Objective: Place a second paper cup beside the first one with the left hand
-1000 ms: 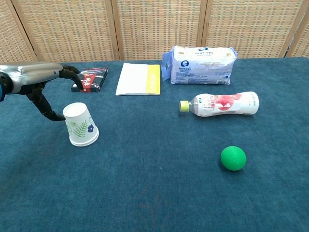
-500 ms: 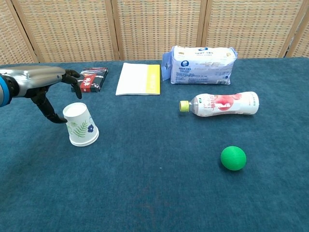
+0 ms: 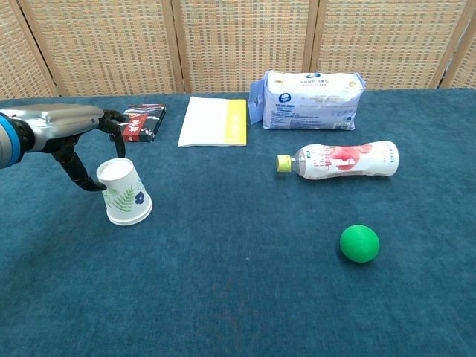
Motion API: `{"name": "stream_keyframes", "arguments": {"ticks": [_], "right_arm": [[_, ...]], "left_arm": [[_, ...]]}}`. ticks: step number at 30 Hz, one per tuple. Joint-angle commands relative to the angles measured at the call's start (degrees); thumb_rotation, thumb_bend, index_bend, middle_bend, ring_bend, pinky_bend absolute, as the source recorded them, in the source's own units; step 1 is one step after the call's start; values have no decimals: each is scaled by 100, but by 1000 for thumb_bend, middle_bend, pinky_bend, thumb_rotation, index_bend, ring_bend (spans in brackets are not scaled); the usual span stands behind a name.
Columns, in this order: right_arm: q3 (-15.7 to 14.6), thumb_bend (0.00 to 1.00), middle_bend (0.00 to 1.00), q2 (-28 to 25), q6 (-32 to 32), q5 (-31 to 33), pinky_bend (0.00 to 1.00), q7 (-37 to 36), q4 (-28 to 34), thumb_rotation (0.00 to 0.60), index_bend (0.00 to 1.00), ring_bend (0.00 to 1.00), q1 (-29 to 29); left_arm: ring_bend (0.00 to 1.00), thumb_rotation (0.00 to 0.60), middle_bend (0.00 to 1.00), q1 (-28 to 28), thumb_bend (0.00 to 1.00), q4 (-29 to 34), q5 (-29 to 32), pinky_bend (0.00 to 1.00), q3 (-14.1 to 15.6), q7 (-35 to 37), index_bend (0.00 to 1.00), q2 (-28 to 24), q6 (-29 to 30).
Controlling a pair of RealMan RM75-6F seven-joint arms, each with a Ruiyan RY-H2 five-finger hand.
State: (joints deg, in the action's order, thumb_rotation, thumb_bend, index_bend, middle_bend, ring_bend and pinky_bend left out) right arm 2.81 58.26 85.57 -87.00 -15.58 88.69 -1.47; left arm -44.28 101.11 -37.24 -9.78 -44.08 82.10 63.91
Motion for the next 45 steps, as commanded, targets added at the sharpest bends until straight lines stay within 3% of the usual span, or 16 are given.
{"name": "stream_keyframes", "arguments": {"ticks": [1, 14, 27, 34, 45], "right_arm": [[-1, 0, 0, 2, 0, 1, 0, 6, 2, 600, 0, 0, -1], [0, 0, 0, 9, -13, 17, 0, 28, 7, 600, 0, 0, -8], [-12, 0, 0, 9, -19, 14, 0, 61, 34, 600, 0, 0, -8], [-17, 0, 0, 10, -29, 16, 0, 78, 40, 600, 0, 0, -10], [-20, 0, 0, 27, -56, 26, 0, 125, 46, 600, 0, 0, -24]], "left_arm": [[0, 600, 0, -18, 280, 14, 13, 0, 13, 0, 386, -7, 22], [0, 600, 0, -69, 310, 222, -44, 0, 20, 153, 403, -161, 147], [0, 600, 0, -85, 310, 1288, -5, 0, -60, 152, 403, -1035, 329], [0, 600, 0, -157, 310, 1456, 239, 0, 4, 211, 403, -1400, 129], [0, 600, 0, 133, 310, 1819, -483, 0, -104, 1099, 403, -2081, 147]]}}
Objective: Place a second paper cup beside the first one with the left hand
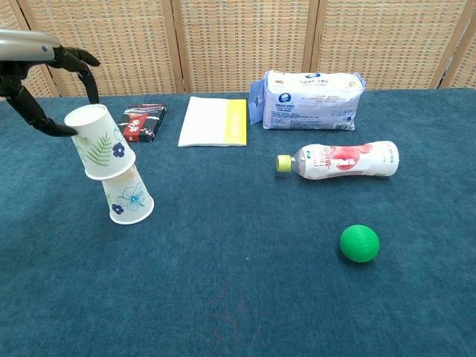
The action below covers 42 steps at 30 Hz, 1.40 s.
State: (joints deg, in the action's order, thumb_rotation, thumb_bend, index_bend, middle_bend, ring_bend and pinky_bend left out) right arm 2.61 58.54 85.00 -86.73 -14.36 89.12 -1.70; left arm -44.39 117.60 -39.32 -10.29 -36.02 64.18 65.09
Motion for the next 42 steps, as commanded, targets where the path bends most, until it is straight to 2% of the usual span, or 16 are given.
{"name": "stream_keyframes", "arguments": {"ticks": [1, 6, 11, 16, 18, 24, 29, 30, 32, 34, 36, 42], "right_arm": [[-2, 0, 0, -1, 2, -4, 0, 9, 5, 600, 0, 0, 0], [-10, 0, 0, -6, 21, -23, 0, 19, 23, 600, 0, 0, 7], [-14, 0, 0, -3, 25, -28, 0, 24, 21, 600, 0, 0, 10], [-20, 0, 0, 12, -18, -27, 0, 77, 27, 600, 0, 0, -13], [-27, 0, 0, 20, -45, -24, 0, 123, 38, 600, 0, 0, -24], [-21, 0, 0, 24, -78, 20, 0, 154, 46, 600, 0, 0, -31], [-18, 0, 0, 15, -89, 32, 0, 135, 44, 600, 0, 0, -35], [-18, 0, 0, 13, -89, 33, 0, 128, 44, 600, 0, 0, -35], [-18, 0, 0, 7, -87, 37, 0, 110, 40, 600, 0, 0, -31], [-17, 0, 0, 2, -82, 38, 0, 88, 34, 600, 0, 0, -27], [-19, 0, 0, -5, -80, 32, 0, 66, 31, 600, 0, 0, -26], [-29, 0, 0, -12, -64, 13, 0, 69, 46, 600, 0, 0, -19]], "left_arm": [[0, 600, 0, 183, 310, 197, -338, 0, -59, 373, 403, -369, 37], [0, 600, 0, 381, 310, 101, -494, 0, 10, 748, 403, -684, -34], [0, 600, 0, 516, 310, -216, -596, 0, 116, 1057, 403, -679, -178], [0, 600, 0, 629, 310, -830, -696, 0, 350, 1311, 403, -425, -477], [0, 600, 0, 629, 310, -1199, -641, 0, 453, 1372, 403, -149, -663], [0, 600, 0, 647, 310, -1705, -761, 0, 458, 1626, 403, 301, -796], [0, 600, 0, 620, 310, -1885, -749, 0, 477, 1535, 401, 542, -784], [0, 600, 0, 614, 310, -1890, -734, 0, 475, 1508, 372, 565, -772], [0, 600, 0, 616, 310, -1887, -732, 0, 469, 1464, 230, 604, -716], [0, 600, 0, 633, 310, -1851, -769, 0, 470, 1450, 39, 598, -668], [0, 600, 0, 687, 309, -1707, -885, 0, 435, 1519, 0, 506, -562], [0, 600, 0, 927, 310, -1375, -1441, 0, 406, 1819, 0, 213, -201]]}}
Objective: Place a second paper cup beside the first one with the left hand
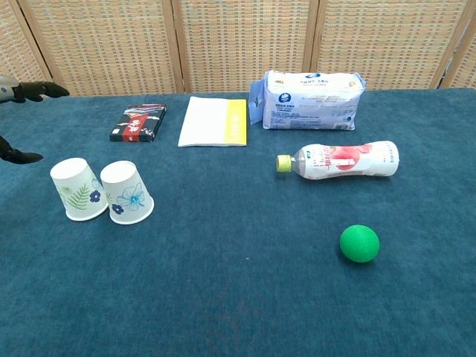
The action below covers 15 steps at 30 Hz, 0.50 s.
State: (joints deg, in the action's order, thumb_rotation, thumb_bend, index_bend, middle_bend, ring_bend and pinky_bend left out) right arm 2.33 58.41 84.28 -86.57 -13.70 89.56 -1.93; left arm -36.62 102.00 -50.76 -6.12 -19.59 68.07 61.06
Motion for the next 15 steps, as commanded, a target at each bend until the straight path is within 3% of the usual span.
{"name": "stream_keyframes", "arguments": {"ticks": [1, 8, 15], "right_arm": [[-1, 0, 0, -1, 14, -8, 0, 5, 6, 600, 0, 0, 6], [-12, 0, 0, -10, 57, -43, 0, 9, 38, 600, 0, 0, 22], [-11, 0, 0, -9, 141, -61, 0, 87, 67, 600, 0, 0, 58]], "left_arm": [[0, 600, 0, 198, 310, 230, -397, 0, -4, 233, 0, -224, 260], [0, 600, 0, 997, 310, 236, -1811, 0, 347, 806, 0, -529, 1368], [0, 600, 0, 2079, 94, -384, -2994, 0, 983, 1413, 0, -484, 2729]]}}
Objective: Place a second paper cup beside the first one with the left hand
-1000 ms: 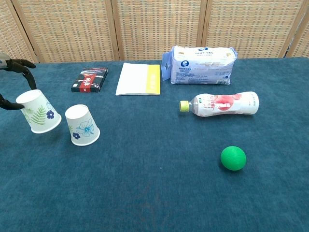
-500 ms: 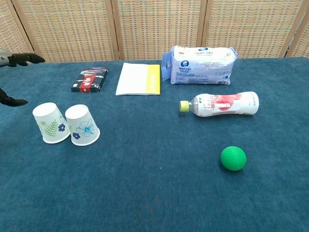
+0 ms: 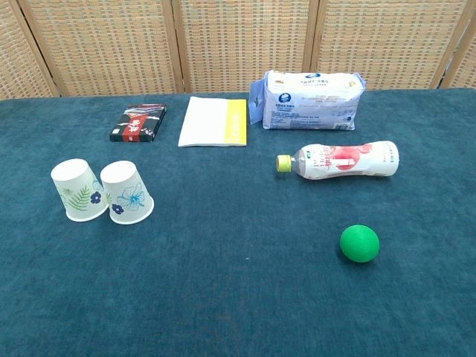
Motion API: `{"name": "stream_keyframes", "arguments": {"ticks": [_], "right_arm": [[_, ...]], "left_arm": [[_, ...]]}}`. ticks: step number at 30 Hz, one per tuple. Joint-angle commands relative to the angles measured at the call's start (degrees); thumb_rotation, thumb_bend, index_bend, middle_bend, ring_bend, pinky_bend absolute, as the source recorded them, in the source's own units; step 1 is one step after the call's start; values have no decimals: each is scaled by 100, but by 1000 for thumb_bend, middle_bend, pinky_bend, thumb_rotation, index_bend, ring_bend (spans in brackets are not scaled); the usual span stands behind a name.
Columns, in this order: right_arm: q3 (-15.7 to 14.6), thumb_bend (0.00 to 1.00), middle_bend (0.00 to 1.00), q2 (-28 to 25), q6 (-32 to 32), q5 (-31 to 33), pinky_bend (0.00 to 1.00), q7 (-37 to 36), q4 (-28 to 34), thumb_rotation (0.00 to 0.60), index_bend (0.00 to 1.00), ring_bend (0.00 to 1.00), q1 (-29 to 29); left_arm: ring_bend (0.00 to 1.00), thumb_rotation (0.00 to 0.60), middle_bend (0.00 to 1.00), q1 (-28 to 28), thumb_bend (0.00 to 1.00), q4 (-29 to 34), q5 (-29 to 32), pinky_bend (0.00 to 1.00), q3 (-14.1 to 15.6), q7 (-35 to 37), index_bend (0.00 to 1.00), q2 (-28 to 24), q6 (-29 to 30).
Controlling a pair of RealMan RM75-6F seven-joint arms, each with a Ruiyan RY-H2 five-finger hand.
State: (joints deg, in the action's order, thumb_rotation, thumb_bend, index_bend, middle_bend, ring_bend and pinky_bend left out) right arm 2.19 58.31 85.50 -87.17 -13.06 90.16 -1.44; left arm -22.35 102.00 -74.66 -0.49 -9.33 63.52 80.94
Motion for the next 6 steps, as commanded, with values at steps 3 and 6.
{"name": "stream_keyframes", "arguments": {"ticks": [3, 6], "right_arm": [[11, 0, 0, 8, 67, -6, 0, 66, 19, 600, 0, 0, 26], [10, 0, 0, 13, 121, -23, 0, 106, 29, 600, 0, 0, 49]], "left_arm": [[0, 600, 0, 1013, 81, -483, -753, 0, 551, 214, 0, -18, 1179], [0, 600, 0, 1258, 81, -407, -848, 0, 674, 223, 0, -43, 1354]]}}
